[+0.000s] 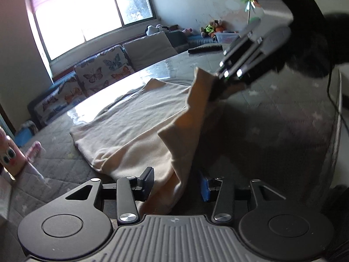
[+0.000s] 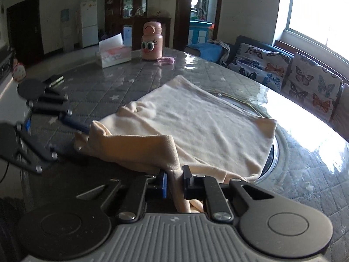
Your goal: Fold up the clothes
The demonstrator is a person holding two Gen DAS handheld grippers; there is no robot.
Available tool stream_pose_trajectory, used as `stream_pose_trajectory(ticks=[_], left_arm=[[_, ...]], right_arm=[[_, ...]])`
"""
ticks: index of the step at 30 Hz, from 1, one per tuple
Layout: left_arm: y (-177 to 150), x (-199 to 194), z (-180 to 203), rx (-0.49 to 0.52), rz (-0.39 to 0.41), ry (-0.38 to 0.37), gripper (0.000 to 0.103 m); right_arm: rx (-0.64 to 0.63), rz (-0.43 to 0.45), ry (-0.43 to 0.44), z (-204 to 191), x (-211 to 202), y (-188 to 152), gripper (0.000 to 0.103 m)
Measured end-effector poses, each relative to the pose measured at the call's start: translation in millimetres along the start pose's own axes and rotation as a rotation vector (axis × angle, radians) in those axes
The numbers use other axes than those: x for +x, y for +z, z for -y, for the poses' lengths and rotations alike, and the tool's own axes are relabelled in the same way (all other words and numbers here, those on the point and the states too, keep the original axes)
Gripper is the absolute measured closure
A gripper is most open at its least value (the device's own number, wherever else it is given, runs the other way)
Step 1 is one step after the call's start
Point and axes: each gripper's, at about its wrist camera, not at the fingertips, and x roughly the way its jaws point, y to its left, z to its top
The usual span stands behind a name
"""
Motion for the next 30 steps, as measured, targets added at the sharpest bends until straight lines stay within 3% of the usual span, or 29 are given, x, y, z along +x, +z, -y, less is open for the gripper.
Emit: stream_pose_trajectory(ticks=[1,3,4,7,13,24,30], left_arm=[[-1.1,1.3,0.9,0.014,-0.003,0.011,0.057],[-3.2,4.0,2.7,0.043,-0.008,0.033,0.074],[-3.9,4.9,1.3,0.047,-0.011,0.042,0.088],[-2.3,-0.1,-5.9,0.044,0.0,0.049,0.096],[6.7,-29.4,-18.4,0.024,0.053,0.034,0.097],[0.1,-112.5,-10.8,-0.03,0.09,-0.029,0.097],[9.5,-103.5,-25.5,-0.103,0.092,0.001,0.097]], right_arm=[[0.004,0.005,-0.003,0.4,-0.1,1.0,0.092],[0.014,0.014,-0.01,0.8,-0.5,2.0,0.092],[0.019,0.017,-0.013,0.9,-0.6,1.7,0.093],[0.029,0.03,-0.018,-1.2,-3.1,-0.5,0.093],[0.034,0.068,-0.008,-7.1,-18.3,-1.8,0.094],[0.002,0.093,0.095,-53.3,-89.1,-11.3,0.094],[-0.01,0.092,0.096,-55.6,-87.9,-0.1,0.095]])
